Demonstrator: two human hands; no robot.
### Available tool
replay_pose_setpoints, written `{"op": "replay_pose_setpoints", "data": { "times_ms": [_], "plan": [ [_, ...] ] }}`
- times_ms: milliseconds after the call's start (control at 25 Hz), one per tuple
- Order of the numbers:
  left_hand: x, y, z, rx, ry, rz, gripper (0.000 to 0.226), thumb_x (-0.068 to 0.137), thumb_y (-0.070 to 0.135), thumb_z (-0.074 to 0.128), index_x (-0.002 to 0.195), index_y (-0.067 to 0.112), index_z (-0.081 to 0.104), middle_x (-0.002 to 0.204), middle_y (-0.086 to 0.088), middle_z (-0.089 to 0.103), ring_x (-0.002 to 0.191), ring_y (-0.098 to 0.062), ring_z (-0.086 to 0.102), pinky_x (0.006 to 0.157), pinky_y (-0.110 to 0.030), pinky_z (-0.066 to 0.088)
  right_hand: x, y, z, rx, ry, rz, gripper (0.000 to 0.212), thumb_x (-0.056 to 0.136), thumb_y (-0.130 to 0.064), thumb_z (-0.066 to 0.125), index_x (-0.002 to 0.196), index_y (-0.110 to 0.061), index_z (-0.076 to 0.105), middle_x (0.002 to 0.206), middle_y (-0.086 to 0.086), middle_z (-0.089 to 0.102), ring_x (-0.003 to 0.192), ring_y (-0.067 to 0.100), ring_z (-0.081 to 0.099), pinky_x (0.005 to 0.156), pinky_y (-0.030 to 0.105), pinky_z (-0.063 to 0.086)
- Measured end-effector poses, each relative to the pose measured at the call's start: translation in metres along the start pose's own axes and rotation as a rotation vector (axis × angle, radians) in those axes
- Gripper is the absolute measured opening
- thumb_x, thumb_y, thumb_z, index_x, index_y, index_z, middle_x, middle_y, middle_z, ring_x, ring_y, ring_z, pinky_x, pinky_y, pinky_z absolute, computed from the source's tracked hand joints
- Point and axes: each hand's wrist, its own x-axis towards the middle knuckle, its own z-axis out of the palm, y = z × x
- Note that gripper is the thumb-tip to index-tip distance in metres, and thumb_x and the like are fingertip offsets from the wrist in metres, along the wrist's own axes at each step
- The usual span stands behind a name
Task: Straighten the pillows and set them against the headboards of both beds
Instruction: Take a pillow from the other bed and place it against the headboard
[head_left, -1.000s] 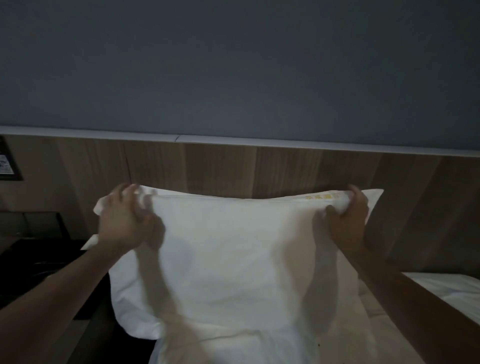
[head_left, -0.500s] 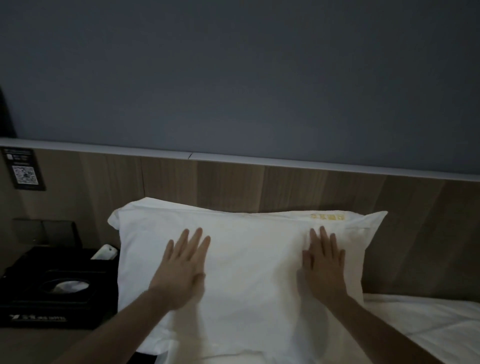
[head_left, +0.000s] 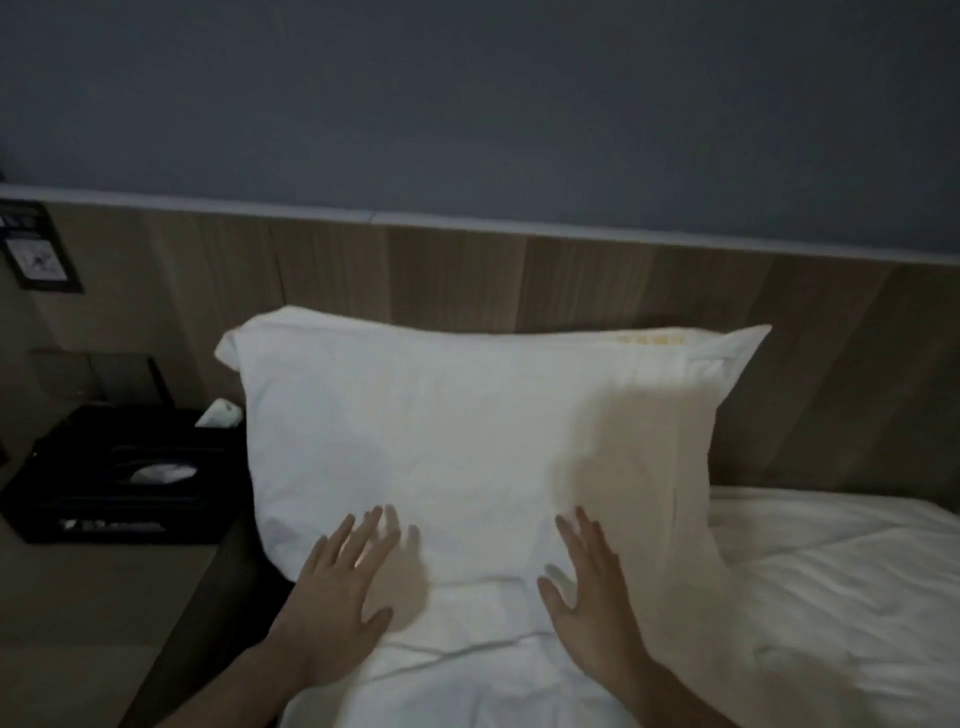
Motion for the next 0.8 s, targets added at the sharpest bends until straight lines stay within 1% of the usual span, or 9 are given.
{"op": "replay_pose_setpoints", "data": {
  "times_ms": [80,120,240,280,360,480,600,680,800],
  "plan": [
    [-0.038,-0.005,0.033,-0.008,-0.147,-0.044,0.088,0.081,0.072,0.028,0.160,0.046,-0.001,0.159,0.017,-0.031,0.154,-0.014,-0.017,0.128,-0.042,0.008,-0.067,-0.005,0.030,0.069,-0.042,0.020,0.066,0.088,-0.053,0.056,0.150,-0.056,0.033,0.169,-0.029,0.016,0.156,-0.006,0.007,0.121,0.034,0.022],
    [-0.053,-0.009,0.049,-0.014,-0.189,-0.055,0.086,0.082,0.072,0.027,0.160,0.047,0.001,0.158,0.017,-0.030,0.155,-0.013,-0.015,0.129,-0.044,0.009,-0.097,-0.011,0.044,0.078,-0.052,0.028,0.065,0.085,-0.054,0.055,0.148,-0.057,0.038,0.166,-0.027,0.027,0.154,-0.010,0.006,0.117,0.035,0.027],
    [-0.087,-0.021,0.085,-0.080,-0.306,-0.072,0.103,0.071,0.094,0.023,0.160,0.048,0.001,0.165,0.015,-0.021,0.160,-0.021,-0.008,0.129,-0.043,0.011,-0.158,-0.038,0.080,-0.009,-0.136,0.093,0.061,0.080,-0.056,0.054,0.137,-0.035,0.066,0.150,-0.004,0.059,0.149,0.009,0.035,0.114,0.043,0.028],
    [-0.094,-0.025,0.094,-0.118,-0.315,-0.061,0.108,0.065,0.102,0.014,0.158,0.050,-0.004,0.166,0.015,-0.022,0.160,-0.021,-0.009,0.129,-0.042,0.011,-0.166,-0.043,0.087,-0.076,-0.172,0.127,0.061,0.082,-0.056,0.053,0.136,-0.032,0.067,0.150,-0.002,0.059,0.146,0.016,0.038,0.118,0.044,0.022],
    [-0.096,-0.033,0.105,-0.190,-0.288,-0.020,0.098,0.067,0.099,0.005,0.152,0.055,-0.017,0.164,0.019,-0.028,0.159,-0.020,-0.013,0.129,-0.043,0.010,-0.163,-0.046,0.096,-0.202,-0.209,0.149,0.062,0.088,-0.055,0.050,0.146,-0.035,0.057,0.159,-0.006,0.049,0.150,0.020,0.033,0.123,0.044,0.010],
    [-0.086,-0.038,0.124,-0.263,-0.292,0.016,0.091,0.078,0.091,0.012,0.148,0.052,-0.029,0.162,0.017,-0.037,0.157,-0.024,-0.021,0.128,-0.044,0.006,-0.156,-0.037,0.102,-0.295,-0.213,0.137,0.062,0.092,-0.050,0.047,0.154,-0.038,0.045,0.166,-0.011,0.037,0.155,0.020,0.029,0.125,0.051,0.016],
    [-0.071,-0.049,0.145,-0.302,-0.307,0.086,0.090,0.071,0.095,0.001,0.141,0.056,-0.040,0.161,0.008,-0.040,0.151,-0.028,-0.024,0.125,-0.053,0.013,-0.154,-0.037,0.105,-0.330,-0.229,0.165,0.062,0.095,-0.044,0.043,0.156,-0.034,0.041,0.167,-0.010,0.034,0.157,0.019,0.027,0.126,0.053,0.017],
    [-0.064,-0.057,0.146,-0.311,-0.331,0.114,0.086,0.077,0.091,0.009,0.139,0.059,-0.042,0.160,0.009,-0.042,0.148,-0.028,-0.024,0.124,-0.056,0.015,-0.150,-0.040,0.104,-0.377,-0.262,0.213,0.063,0.096,-0.043,0.041,0.158,-0.032,0.037,0.169,-0.009,0.030,0.157,0.019,0.024,0.127,0.051,0.015],
    [-0.058,-0.056,0.130,-0.278,-0.456,0.129,0.083,0.095,0.071,0.028,0.150,0.052,-0.031,0.161,0.010,-0.043,0.156,-0.035,-0.018,0.124,-0.055,0.015,-0.143,-0.051,0.096,-0.473,-0.366,0.289,0.064,0.098,-0.044,0.038,0.160,-0.030,0.033,0.171,-0.007,0.024,0.158,0.019,0.021,0.127,0.050,0.013]
  ]
}}
